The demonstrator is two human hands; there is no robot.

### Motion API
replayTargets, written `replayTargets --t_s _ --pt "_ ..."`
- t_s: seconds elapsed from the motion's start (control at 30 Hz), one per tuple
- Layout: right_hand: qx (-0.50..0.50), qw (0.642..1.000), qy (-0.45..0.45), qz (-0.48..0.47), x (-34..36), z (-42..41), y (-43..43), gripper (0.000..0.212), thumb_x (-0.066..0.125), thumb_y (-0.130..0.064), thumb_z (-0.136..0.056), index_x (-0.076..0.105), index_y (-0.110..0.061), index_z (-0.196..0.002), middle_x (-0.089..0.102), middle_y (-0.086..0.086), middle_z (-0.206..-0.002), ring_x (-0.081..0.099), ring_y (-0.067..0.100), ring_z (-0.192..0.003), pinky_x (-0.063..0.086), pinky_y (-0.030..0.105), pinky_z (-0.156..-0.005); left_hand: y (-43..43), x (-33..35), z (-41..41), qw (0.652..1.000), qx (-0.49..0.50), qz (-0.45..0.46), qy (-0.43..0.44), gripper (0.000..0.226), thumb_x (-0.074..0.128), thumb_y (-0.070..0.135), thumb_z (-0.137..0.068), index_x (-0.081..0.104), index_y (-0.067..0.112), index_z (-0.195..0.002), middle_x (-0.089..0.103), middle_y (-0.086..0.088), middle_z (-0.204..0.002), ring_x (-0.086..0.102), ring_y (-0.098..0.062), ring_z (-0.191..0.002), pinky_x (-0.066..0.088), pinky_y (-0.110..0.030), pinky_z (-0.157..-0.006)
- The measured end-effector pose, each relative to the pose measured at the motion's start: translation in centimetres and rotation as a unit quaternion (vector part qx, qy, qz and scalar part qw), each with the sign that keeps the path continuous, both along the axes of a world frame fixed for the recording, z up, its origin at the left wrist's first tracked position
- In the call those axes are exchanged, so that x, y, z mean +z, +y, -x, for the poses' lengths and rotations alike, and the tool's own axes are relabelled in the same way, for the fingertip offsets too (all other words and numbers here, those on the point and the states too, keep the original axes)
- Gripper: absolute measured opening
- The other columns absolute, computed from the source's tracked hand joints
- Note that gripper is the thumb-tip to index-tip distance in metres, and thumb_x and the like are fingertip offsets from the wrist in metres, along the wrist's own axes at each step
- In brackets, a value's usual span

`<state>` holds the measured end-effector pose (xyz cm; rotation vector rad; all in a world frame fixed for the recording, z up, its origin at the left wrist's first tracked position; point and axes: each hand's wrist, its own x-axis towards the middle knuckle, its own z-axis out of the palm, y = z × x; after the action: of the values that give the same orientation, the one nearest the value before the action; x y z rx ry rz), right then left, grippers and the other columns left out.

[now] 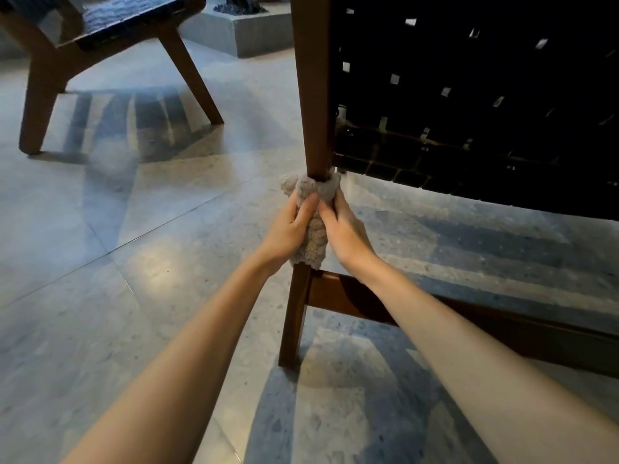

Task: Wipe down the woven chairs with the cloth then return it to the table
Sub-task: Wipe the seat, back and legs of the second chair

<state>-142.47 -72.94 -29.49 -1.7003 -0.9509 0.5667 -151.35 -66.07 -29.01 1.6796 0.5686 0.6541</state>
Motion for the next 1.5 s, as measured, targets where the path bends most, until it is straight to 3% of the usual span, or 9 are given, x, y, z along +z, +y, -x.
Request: replayTargets --t_s 0.13,0.33,0.5,0.67,0.87,1.0,1.27,1.43,1.5 --pt "0.058 0.995 -0.047 0.066 -1.2 1.1 -2.9 0.048 0.044 -0.035 -0.101 0.033 -0.028 -0.147 0.059 0.0 -0.13 0.056 0.017 -0.12 0.05 0.03 -0.096 -2.2 -2.8 2.5 0.998 0.01 0.046 0.038 0.014 0.035 0.035 -0.101 0.047 0.04 -0.107 0.058 0.015 -0.103 0.061 0.011 -0.09 0.048 -0.007 -0.066" --pt "-0.013 0.971 -0.236 0.04 -4.2 5.8 -7.1 0.058 0.061 -0.011 -0.092 0.038 -0.013 -0.145 0.059 0.007 -0.132 0.055 0.018 -0.121 0.038 0.021 -0.103 -6.3 -8.1 5.9 0.992 0.097 0.055 0.064 0.016 0.042 0.022 -0.1 0.057 0.022 -0.103 0.065 0.002 -0.098 0.062 0.0 -0.087 0.05 -0.012 -0.072" --pt "-0.009 0.977 -0.201 0.074 -6.6 8.0 -9.3 0.057 0.06 -0.006 -0.092 0.039 -0.019 -0.143 0.061 0.009 -0.127 0.058 0.02 -0.115 0.048 0.032 -0.099 -8.1 -11.3 8.5 0.988 0.113 0.023 0.102 0.013 0.051 0.013 -0.096 0.06 0.022 -0.095 0.063 0.011 -0.087 0.058 0.012 -0.075 0.044 -0.007 -0.064" --pt "0.013 0.982 -0.139 0.13 -8.3 8.6 -10.9 0.045 0.066 -0.011 -0.089 0.055 -0.017 -0.132 0.064 0.002 -0.125 0.061 0.014 -0.112 0.048 0.028 -0.099 -10.1 -13.7 10.6 0.979 0.113 0.0 0.17 0.018 0.055 0.015 -0.094 0.062 0.021 -0.109 0.066 0.006 -0.1 0.062 -0.009 -0.096 0.049 -0.018 -0.079" --pt "0.081 0.957 -0.258 0.106 -3.9 5.1 -11.9 0.015 0.064 -0.033 -0.09 0.073 -0.023 -0.098 0.07 -0.009 -0.082 0.063 0.002 -0.074 0.045 0.009 -0.059 -11.5 -11.3 11.0 0.947 0.247 -0.114 0.168 0.028 0.063 0.018 -0.087 0.056 0.024 -0.114 0.058 0.005 -0.104 0.053 -0.009 -0.092 0.046 -0.024 -0.077" --pt "0.077 0.931 -0.314 0.168 1.2 0.8 -12.1 0.032 0.058 -0.047 -0.089 0.061 -0.023 -0.069 0.059 -0.009 -0.061 0.054 0.006 -0.058 0.036 0.021 -0.052 -11.7 -7.1 8.7 0.953 0.227 -0.166 0.113 0.026 0.067 0.026 -0.084 0.054 0.025 -0.107 0.051 0.004 -0.1 0.046 -0.01 -0.092 0.04 -0.024 -0.073" --pt "-0.025 0.925 -0.21 0.317 4.6 -5.9 -17.5 0.042 0.051 -0.045 -0.094 0.055 -0.015 -0.065 0.064 -0.004 -0.048 0.059 0.008 -0.038 0.04 0.016 -0.04 -11.7 -3.6 1.6 0.945 0.145 -0.274 0.104 0.048 0.061 0.045 -0.086 0.046 0.023 -0.126 0.046 0.001 -0.118 0.043 -0.011 -0.104 0.041 -0.024 -0.083" --pt "-0.171 0.937 0.004 0.306 3.2 -7.4 -19.4 0.03 0.054 -0.03 -0.096 0.06 -0.001 -0.094 0.068 0.003 -0.055 0.061 0.014 -0.041 0.053 0.025 -0.043 -9.4 -5.6 1.4 0.831 0.007 -0.486 0.27 0.066 0.04 0.055 -0.093 0.032 0.016 -0.146 0.041 -0.009 -0.144 0.038 -0.026 -0.13 0.031 -0.035 -0.107" --pt "-0.191 0.934 -0.065 0.295 2.0 -7.0 -19.7 0.023 0.054 -0.025 -0.096 0.048 -0.009 -0.112 0.067 0.001 -0.063 0.062 0.015 -0.048 0.054 0.028 -0.047 -8.9 -5.8 1.8 0.804 -0.012 -0.517 0.293 0.068 0.042 0.054 -0.093 0.027 0.017 -0.148 0.039 -0.01 -0.145 0.038 -0.027 -0.129 0.033 -0.036 -0.106"
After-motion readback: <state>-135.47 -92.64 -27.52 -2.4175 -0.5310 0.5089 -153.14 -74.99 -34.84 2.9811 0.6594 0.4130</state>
